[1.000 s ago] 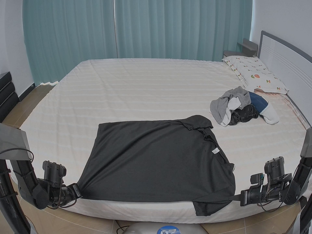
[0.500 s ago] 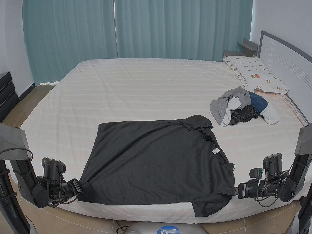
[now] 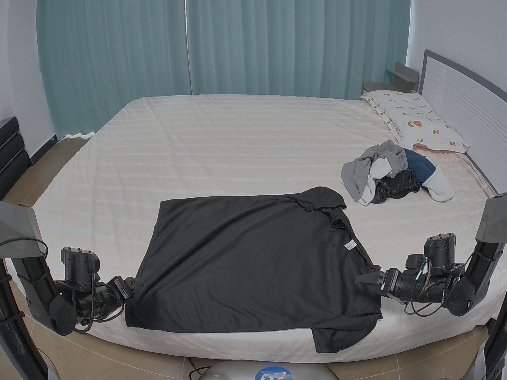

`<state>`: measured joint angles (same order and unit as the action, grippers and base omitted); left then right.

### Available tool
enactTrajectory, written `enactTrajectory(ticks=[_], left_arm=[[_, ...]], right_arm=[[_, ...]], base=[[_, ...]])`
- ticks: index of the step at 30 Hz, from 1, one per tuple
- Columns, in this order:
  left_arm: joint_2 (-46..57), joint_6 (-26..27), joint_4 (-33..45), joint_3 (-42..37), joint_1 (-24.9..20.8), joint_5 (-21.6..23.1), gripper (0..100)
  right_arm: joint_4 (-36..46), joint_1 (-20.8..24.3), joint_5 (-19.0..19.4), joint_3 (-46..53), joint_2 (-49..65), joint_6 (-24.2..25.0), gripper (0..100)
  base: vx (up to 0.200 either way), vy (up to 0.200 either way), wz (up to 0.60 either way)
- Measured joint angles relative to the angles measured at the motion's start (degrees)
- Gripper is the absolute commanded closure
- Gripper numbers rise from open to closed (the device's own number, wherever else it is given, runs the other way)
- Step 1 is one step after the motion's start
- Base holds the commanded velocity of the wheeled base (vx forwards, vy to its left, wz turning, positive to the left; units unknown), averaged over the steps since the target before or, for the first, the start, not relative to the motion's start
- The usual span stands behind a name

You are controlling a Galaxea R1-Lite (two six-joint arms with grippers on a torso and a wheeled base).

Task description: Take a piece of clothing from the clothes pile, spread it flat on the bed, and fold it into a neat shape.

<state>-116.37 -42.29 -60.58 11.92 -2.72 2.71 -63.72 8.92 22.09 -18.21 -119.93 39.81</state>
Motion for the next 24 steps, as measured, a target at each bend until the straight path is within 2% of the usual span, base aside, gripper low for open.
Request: enactTrajectory(ticks=[3, 6, 10, 17, 22, 24], left_arm=[[0.0, -1.4, -0.1, 0.3, 0.7, 1.8, 0], [0.0, -2.5, -0.1, 0.9, 2.1, 3.3, 0], [-0.2, -2.9, -0.1, 1.6, 3.2, 4.2, 0], [-0.5, -3.3, -0.1, 2.1, 3.8, 4.4, 0], [-0.8, -7.5, -0.3, 2.7, 3.9, 4.3, 0], [-0.8, -10.4, -0.6, 3.2, 3.9, 4.3, 0]], right_arm=[[-2.5, 0.0, 0.1, -1.4, -0.9, 6.8, 0], [-7.0, 0.0, 0.2, -2.1, -1.8, 10.5, 0], [-9.5, 0.1, 0.3, -2.4, -3.1, 11.2, 0], [-10.4, 0.2, 0.4, -2.5, -4.5, 11.4, 0], [-10.6, 0.1, 0.4, -2.7, -5.1, 11.6, 0], [-11.1, 0.0, 0.3, -2.8, -5.2, 11.6, 0]], base=[[0.000, 0.200, 0.00], [0.000, 0.200, 0.00], [0.000, 0.200, 0.00], [0.000, 0.000, 0.00], [0.000, 0.000, 0.00], [0.200, 0.000, 0.00]])
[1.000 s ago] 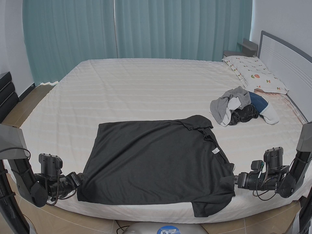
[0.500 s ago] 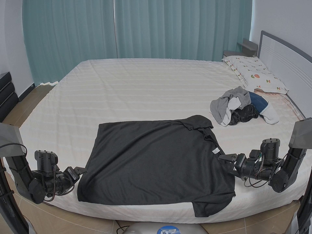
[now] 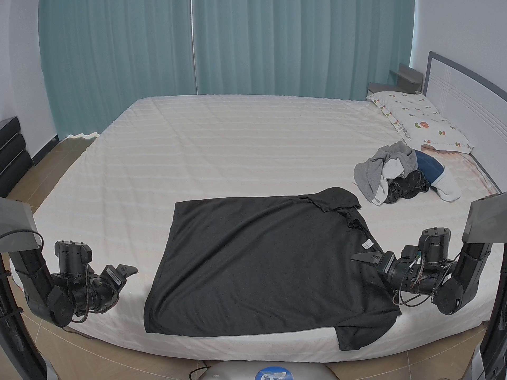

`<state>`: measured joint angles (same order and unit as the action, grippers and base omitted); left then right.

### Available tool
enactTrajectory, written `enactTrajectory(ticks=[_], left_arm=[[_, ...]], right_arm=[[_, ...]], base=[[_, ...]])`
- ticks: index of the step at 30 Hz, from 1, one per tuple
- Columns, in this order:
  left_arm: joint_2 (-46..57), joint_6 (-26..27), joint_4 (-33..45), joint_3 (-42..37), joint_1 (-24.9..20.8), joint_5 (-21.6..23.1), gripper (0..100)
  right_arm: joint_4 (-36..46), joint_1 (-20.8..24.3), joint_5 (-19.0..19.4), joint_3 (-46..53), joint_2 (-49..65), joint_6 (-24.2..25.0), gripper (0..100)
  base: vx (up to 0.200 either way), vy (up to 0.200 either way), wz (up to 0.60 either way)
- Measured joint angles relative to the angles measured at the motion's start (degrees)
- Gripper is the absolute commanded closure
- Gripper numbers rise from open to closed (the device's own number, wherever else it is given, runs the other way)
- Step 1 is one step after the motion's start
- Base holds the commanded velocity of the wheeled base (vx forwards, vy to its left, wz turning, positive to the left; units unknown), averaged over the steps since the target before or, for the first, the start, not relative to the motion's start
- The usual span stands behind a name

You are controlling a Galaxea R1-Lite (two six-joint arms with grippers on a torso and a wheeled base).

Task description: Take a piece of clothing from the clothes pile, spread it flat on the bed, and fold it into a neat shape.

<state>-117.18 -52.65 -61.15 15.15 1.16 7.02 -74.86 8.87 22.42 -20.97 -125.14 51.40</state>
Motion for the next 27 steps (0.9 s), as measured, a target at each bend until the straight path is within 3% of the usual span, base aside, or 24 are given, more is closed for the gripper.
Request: enactTrajectory(ticks=[4, 14, 27], left_arm=[[0.2, -3.4, -0.3, 0.8, 0.0, 0.1, 0], [1.8, -7.8, -0.4, 3.9, -2.1, -1.2, 0], [-0.4, -7.9, 0.4, 16.2, -3.7, -2.0, 0]], right_arm=[[-2.3, -0.3, -0.1, 0.1, -0.3, 0.0, 0], [-3.4, -0.3, -0.2, 0.2, -1.7, 3.3, 0], [-13.0, 0.3, -0.8, 2.5, -5.0, 3.6, 0]], base=[[0.200, 0.000, 0.00], [0.000, 0.000, 0.00], [0.000, 0.000, 0.00]])
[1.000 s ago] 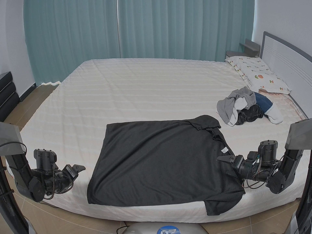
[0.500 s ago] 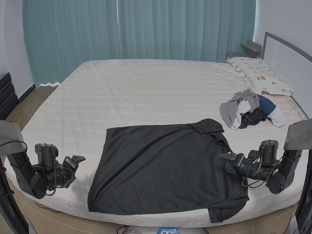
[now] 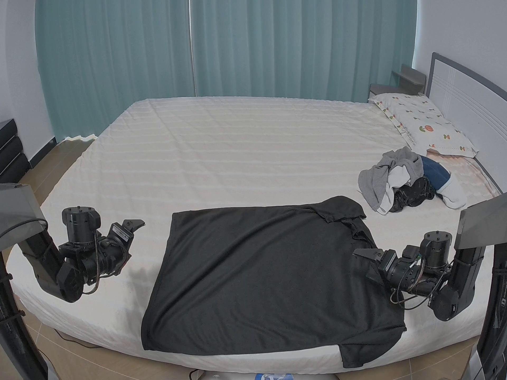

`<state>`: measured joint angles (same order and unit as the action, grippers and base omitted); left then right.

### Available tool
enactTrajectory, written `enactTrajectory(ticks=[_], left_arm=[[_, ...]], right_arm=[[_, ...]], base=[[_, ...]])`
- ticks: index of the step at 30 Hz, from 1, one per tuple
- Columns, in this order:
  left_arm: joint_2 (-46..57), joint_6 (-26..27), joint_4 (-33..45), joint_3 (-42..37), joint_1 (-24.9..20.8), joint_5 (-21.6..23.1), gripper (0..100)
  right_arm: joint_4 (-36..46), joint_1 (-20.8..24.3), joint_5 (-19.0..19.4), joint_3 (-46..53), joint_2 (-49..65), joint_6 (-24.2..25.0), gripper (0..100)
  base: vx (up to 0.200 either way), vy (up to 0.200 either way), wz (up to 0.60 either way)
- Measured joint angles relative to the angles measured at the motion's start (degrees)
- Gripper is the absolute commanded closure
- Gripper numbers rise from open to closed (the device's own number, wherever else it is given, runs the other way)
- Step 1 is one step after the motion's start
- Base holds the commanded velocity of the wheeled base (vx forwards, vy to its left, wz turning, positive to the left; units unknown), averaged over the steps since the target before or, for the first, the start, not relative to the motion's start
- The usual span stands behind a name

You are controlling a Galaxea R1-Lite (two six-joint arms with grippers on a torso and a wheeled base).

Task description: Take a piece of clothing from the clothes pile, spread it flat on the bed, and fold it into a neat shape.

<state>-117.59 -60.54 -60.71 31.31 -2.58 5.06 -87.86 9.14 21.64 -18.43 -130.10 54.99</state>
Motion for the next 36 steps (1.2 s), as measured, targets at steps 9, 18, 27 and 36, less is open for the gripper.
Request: enactTrajectory(ticks=[9, 18, 27, 36], left_arm=[[-6.2, 2.0, 8.0, 15.9, -2.4, -1.4, 0], [-16.5, 4.8, 15.7, 36.5, -4.6, -6.0, 0], [-28.5, 7.2, 20.7, 50.1, -4.9, -10.2, 0], [-32.7, 10.0, 22.2, 56.4, -3.9, -8.2, 0]], right_arm=[[-1.1, -0.1, 0.0, 1.2, -1.0, 0.3, 0], [-1.1, 0.2, 0.2, 2.0, -1.5, 2.6, 0], [-1.1, 1.6, 0.0, 2.3, -2.0, 3.8, 0], [-1.1, 1.8, 0.0, 2.3, -2.3, 4.0, 0]], base=[[0.000, 0.000, 0.00], [0.000, 0.000, 0.00], [0.000, 0.000, 0.00], [0.000, 0.000, 0.00]])
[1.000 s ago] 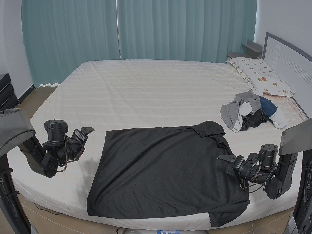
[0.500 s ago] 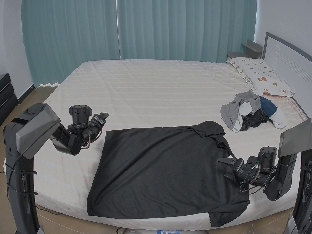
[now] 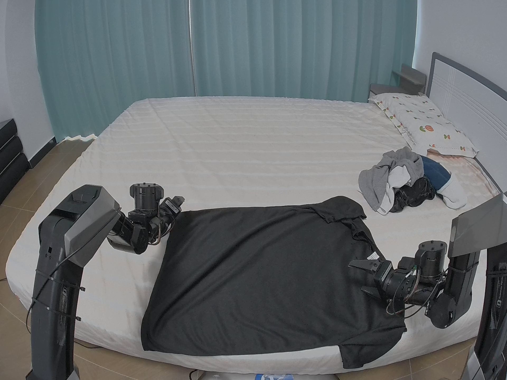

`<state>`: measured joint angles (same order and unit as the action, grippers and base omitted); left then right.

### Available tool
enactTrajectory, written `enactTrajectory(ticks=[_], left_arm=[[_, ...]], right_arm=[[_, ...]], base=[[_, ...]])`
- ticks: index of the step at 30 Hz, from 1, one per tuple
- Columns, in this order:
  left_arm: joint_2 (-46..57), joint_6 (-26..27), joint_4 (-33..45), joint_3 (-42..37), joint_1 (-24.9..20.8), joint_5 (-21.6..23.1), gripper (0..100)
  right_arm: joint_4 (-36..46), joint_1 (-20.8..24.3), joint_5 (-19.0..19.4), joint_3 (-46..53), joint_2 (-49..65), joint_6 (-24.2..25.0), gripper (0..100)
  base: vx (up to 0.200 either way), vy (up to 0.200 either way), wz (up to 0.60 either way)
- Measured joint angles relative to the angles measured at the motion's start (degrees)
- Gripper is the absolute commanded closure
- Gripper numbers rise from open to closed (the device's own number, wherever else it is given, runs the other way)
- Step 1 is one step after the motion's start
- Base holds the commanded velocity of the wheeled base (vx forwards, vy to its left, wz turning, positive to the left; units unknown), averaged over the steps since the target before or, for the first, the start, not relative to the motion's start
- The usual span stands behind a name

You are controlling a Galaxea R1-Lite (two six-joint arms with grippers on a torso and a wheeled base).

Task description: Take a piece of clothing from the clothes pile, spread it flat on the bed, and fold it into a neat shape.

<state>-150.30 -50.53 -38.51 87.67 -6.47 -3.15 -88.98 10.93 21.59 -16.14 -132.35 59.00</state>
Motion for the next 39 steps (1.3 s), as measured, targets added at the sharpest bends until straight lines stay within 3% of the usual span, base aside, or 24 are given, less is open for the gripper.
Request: enactTrajectory(ticks=[19, 20, 39], left_arm=[[0.2, -0.6, -0.4, -1.5, -1.9, 0.4, 0], [0.2, -0.4, -0.4, -1.5, -1.9, 0.3, 100], [-0.3, -0.3, -6.5, -0.5, -0.8, -3.6, 100]], right_arm=[[0.0, 0.2, 0.2, -0.5, -0.3, -0.1, 0], [0.0, 0.2, 0.2, -0.5, -0.3, -0.1, 0], [0.0, 0.2, 0.1, -0.5, -0.5, -0.2, 0]], base=[[0.000, 0.000, 0.00], [0.000, 0.000, 0.00], [0.000, 0.000, 0.00]])
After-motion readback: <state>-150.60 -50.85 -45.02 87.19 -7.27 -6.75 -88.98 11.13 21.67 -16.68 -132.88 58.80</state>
